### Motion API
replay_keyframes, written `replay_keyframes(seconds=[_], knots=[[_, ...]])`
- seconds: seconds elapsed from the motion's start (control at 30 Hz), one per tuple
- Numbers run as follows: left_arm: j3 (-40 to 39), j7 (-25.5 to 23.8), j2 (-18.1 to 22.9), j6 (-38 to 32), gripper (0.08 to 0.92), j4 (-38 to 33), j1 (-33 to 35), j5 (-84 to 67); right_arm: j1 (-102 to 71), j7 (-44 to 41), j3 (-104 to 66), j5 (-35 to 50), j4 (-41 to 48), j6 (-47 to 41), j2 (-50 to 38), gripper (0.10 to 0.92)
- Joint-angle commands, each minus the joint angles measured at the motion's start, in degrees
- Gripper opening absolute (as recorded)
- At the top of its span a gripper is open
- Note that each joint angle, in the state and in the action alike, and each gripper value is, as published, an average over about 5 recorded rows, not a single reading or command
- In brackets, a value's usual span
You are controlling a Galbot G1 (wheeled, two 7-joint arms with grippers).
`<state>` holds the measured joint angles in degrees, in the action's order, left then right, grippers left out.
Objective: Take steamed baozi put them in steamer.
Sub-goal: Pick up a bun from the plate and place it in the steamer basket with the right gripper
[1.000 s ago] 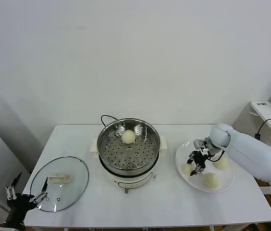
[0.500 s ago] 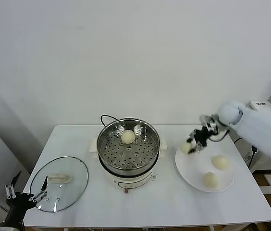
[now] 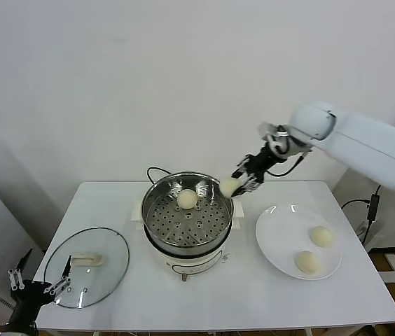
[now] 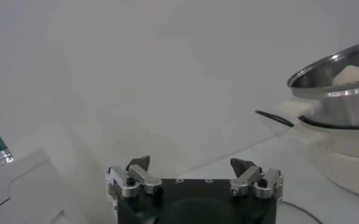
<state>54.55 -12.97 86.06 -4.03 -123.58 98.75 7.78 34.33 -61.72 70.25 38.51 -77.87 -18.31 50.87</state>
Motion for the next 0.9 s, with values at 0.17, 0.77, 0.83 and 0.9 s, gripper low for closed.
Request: replay_keyframes(seconds=[0.17, 0.77, 0.83, 0.9], knots=[[-0.5, 0.0, 0.4, 0.0, 0.823, -0.2, 0.2, 0.2, -5.1, 9.1, 1.6, -2.1, -0.5, -7.1, 13.2, 0.442], [-0.8, -0.1, 0.2, -0.1, 0.823, 0.5, -0.4, 0.0, -12.7, 16.0, -0.6, -4.0, 13.0, -6.8, 26.7, 0.445], [-0.8, -0.1, 0.2, -0.2, 0.823, 0.6, -0.4, -0.1, -13.2, 16.2, -0.6, -4.3, 13.7, -7.0, 27.1, 0.447], [-0.7, -0.1, 0.2, -0.3, 0.823, 0.7, -0.4, -0.2, -13.7, 16.4, -0.6, -4.5, 14.1, -7.1, 27.3, 0.448]])
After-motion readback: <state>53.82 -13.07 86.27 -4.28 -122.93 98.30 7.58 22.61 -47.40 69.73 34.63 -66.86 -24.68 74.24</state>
